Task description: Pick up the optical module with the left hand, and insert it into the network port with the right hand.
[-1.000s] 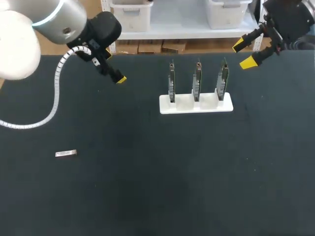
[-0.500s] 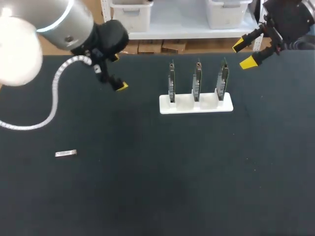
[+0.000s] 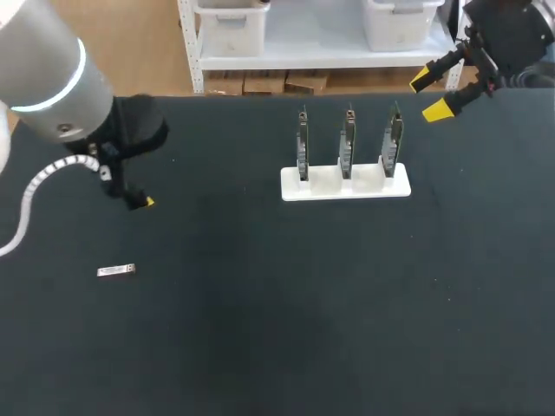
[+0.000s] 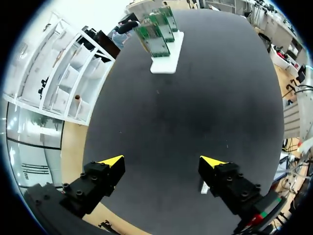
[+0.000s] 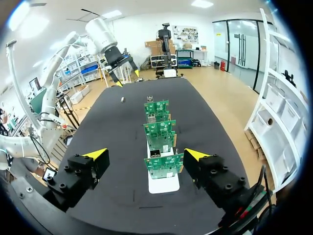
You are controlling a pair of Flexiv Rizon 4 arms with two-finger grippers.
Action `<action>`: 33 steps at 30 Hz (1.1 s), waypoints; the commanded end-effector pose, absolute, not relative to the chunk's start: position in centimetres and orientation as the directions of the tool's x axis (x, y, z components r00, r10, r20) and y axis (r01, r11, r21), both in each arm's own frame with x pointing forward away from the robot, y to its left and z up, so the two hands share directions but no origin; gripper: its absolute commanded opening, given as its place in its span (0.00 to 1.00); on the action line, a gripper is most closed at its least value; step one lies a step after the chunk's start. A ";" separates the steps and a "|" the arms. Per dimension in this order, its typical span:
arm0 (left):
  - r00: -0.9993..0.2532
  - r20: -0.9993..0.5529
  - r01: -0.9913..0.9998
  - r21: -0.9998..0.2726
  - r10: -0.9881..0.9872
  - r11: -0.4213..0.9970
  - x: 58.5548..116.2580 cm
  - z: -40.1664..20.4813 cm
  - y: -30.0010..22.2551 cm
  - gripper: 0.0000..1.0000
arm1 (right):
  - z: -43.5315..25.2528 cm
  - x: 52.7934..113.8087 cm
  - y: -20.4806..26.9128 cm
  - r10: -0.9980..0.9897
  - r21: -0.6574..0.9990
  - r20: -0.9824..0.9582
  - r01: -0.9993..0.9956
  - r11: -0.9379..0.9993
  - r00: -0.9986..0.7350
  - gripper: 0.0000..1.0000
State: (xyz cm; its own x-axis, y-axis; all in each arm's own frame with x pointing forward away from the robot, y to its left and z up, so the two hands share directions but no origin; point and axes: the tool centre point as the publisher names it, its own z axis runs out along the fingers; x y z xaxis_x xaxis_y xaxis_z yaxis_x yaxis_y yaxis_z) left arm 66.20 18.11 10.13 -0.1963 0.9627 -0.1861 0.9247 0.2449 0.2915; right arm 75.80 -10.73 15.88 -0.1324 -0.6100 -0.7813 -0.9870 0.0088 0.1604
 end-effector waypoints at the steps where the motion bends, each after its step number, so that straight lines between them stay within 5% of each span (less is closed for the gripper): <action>1: -0.204 -0.176 0.929 0.275 0.963 0.247 66.4 9.9 19.2 1.00 | 15.9 75.6 -10.7 -0.610 0.158 -0.781 -0.987 0.012 -0.133 1.00; 25: -0.232 -0.148 0.920 0.289 0.961 0.266 67.0 10.8 18.2 1.00 | 15.9 75.6 -10.7 -0.610 0.158 -0.781 -0.987 0.012 -0.133 1.00; 33: -0.222 -0.107 0.952 0.191 0.969 0.239 65.6 10.1 20.4 1.00 | 15.9 75.6 -10.7 -0.610 0.158 -0.781 -0.987 0.012 -0.133 1.00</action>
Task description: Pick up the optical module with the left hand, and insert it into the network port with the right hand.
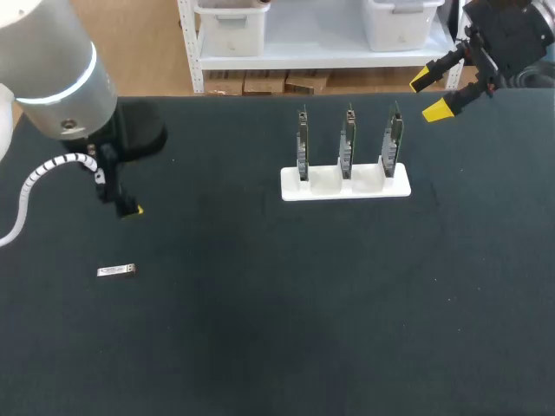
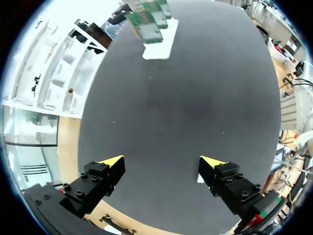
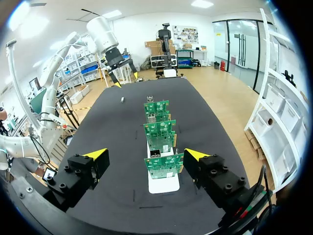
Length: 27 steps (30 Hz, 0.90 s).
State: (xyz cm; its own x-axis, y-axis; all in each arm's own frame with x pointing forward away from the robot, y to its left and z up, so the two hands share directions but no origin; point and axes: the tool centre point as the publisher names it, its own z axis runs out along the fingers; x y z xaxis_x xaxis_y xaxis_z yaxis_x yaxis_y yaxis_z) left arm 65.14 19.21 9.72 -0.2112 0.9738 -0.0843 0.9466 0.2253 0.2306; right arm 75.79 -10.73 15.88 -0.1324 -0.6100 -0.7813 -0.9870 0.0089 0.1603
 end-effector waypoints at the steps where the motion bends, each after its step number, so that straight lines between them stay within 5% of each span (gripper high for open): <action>1: -0.223 -0.104 0.953 0.184 0.969 0.240 65.5 10.1 20.6 1.00 | 15.9 75.6 -10.7 -0.610 0.158 -0.781 -0.987 0.012 -0.133 1.00; 22: -0.258 -0.112 0.962 0.057 0.960 0.265 58.6 6.0 26.4 1.00 | 15.9 75.6 -10.7 -0.610 0.158 -0.781 -0.987 0.012 -0.133 1.00; 27: -0.300 -0.217 0.951 0.006 0.929 0.309 58.0 5.5 26.9 1.00 | 15.9 75.6 -10.7 -0.610 0.158 -0.781 -0.987 0.012 -0.133 1.00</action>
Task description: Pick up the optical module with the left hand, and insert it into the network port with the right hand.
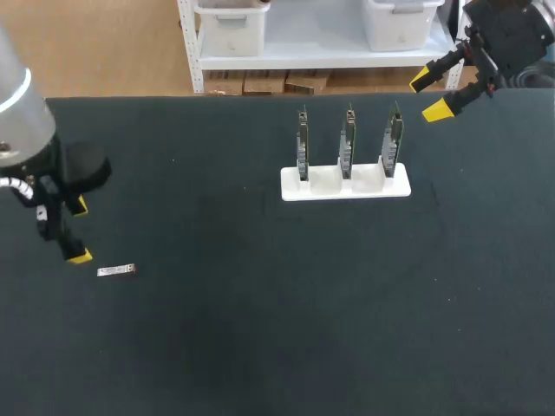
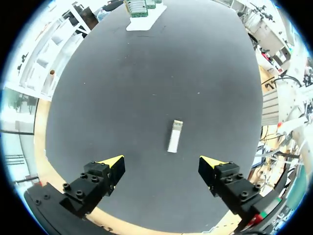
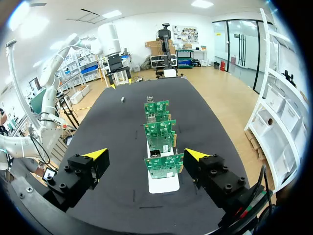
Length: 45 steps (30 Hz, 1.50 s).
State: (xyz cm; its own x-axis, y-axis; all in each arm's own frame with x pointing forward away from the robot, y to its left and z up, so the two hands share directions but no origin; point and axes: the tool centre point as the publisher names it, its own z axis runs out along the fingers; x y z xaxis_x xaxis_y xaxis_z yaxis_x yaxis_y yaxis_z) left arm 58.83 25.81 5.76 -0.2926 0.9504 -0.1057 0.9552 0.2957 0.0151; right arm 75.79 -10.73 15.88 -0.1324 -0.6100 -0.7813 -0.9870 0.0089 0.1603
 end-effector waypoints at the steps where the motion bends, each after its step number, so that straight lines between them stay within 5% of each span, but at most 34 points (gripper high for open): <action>1: -0.307 -0.227 0.949 0.005 0.924 0.316 58.0 5.5 26.9 1.00 | 15.9 75.6 -10.7 -0.610 0.158 -0.781 -0.987 0.012 -0.133 1.00; 14: -0.284 -0.192 0.946 0.106 0.939 0.308 55.7 4.2 26.0 1.00 | 15.9 75.6 -10.7 -0.610 0.158 -0.781 -0.987 0.012 -0.133 1.00; 45: -0.325 -0.118 0.944 0.022 0.938 0.330 56.9 0.8 24.5 1.00 | 15.9 75.6 -10.7 -0.610 0.158 -0.781 -0.987 0.012 -0.133 1.00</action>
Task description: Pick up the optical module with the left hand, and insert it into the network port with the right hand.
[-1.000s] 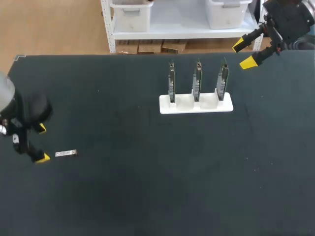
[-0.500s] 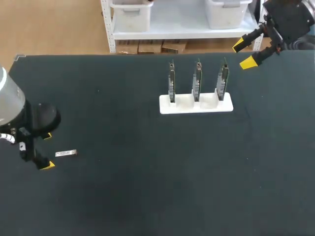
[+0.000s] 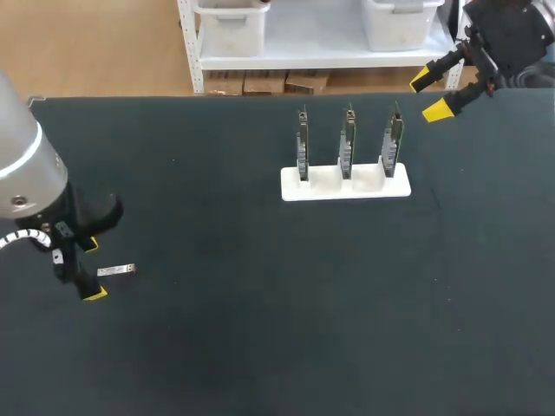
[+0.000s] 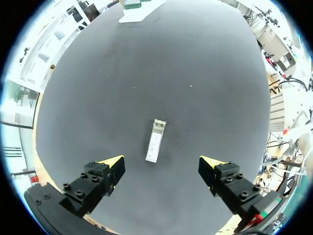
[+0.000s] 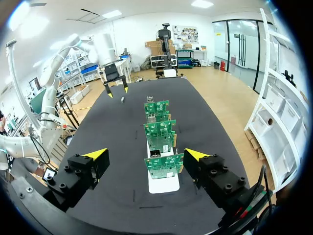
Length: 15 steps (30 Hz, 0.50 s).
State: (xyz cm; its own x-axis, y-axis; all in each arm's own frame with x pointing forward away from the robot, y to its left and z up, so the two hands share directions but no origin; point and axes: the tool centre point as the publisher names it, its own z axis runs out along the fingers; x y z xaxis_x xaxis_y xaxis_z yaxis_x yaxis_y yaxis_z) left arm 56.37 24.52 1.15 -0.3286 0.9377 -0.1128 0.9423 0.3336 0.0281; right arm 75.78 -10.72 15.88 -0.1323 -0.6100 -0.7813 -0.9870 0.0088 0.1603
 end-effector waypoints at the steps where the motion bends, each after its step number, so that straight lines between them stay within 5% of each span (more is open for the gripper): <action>1: -0.323 -0.126 0.944 0.028 0.938 0.329 56.9 0.8 24.5 1.00 | 15.9 75.6 -10.7 -0.610 0.158 -0.781 -0.987 0.012 -0.133 1.00; 15: -0.256 -0.126 0.965 0.025 0.958 0.261 56.6 0.4 24.3 1.00 | 15.9 75.6 -10.7 -0.610 0.158 -0.781 -0.987 0.012 -0.133 1.00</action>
State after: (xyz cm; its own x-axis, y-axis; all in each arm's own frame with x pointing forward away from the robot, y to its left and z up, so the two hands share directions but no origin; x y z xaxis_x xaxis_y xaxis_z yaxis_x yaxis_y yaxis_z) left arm 56.45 24.24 0.46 -0.2565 0.9581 -0.1274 0.9647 0.2618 0.0268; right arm 75.79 -10.73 15.88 -0.1323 -0.6100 -0.7813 -0.9870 0.0089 0.1602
